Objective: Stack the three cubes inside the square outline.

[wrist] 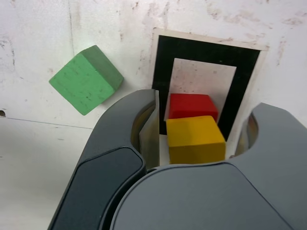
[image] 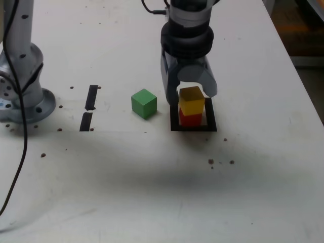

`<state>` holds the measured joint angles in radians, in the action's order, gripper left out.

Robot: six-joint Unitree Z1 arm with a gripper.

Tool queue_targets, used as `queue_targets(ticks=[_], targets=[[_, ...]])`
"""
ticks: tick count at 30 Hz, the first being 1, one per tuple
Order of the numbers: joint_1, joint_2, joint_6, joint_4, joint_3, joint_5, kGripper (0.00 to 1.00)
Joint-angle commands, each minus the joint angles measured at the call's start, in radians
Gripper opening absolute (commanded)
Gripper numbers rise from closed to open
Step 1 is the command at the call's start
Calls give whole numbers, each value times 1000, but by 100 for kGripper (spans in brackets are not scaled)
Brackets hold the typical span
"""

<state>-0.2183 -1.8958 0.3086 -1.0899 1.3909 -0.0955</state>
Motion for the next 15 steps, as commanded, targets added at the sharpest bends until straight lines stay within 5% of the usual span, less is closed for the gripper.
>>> queue_targets(ticks=[1,10,15], targets=[[-1,20,1,-5,-3,-2,75],[4,111,8,-128,34,-64,83],[17,163,39,-207,36,-67,84]])
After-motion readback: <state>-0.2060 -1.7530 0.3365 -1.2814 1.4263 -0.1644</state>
